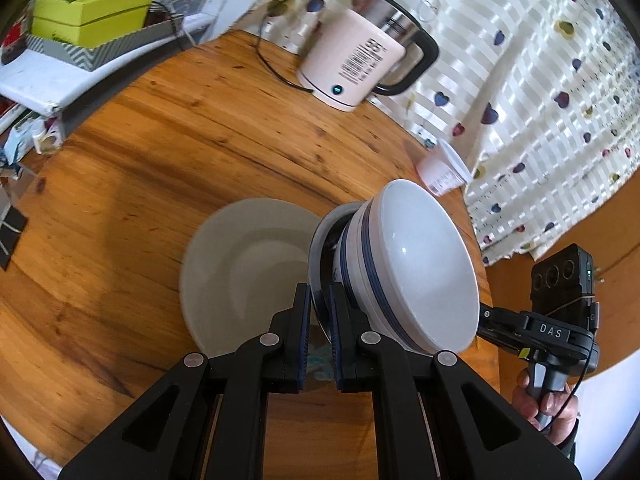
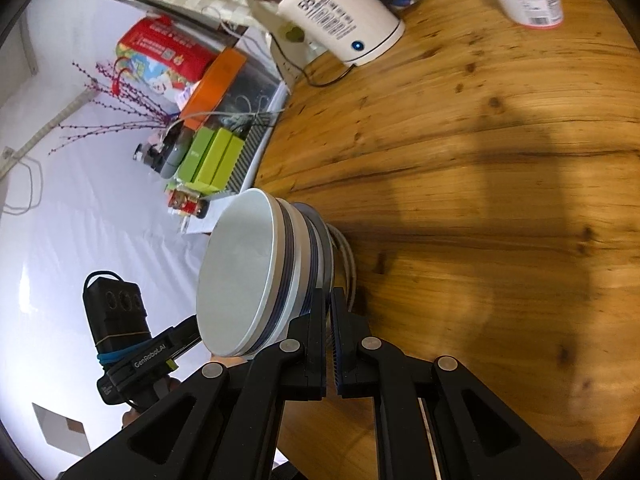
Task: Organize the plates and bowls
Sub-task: 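Carry the bowl stack over the beige plate stack with both grippers, then lower the bowl stack onto the beige plate stack with both grippers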
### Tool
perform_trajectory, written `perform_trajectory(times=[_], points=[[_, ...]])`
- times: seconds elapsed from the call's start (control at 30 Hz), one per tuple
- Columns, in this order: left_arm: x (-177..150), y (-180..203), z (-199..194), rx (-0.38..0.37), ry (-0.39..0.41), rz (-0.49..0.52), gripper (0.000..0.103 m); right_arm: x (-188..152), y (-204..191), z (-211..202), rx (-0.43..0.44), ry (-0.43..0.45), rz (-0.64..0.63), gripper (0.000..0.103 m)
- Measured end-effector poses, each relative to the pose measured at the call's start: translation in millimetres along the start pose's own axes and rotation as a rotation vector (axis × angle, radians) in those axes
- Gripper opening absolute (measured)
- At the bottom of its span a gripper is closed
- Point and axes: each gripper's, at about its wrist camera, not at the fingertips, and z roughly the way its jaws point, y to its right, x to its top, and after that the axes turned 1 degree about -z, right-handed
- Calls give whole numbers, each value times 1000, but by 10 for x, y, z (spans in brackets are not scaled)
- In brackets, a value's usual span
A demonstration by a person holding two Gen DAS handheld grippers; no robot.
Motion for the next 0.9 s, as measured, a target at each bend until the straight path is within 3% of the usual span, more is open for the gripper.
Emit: perform_trajectory(times=[0.43, 0.9], points=[[29, -428, -78, 24, 8, -63, 8, 38, -163, 429, -7, -68, -15, 6], [62, -504, -104, -6, -1, -55, 8, 25, -199, 495, -27, -70, -3, 6]])
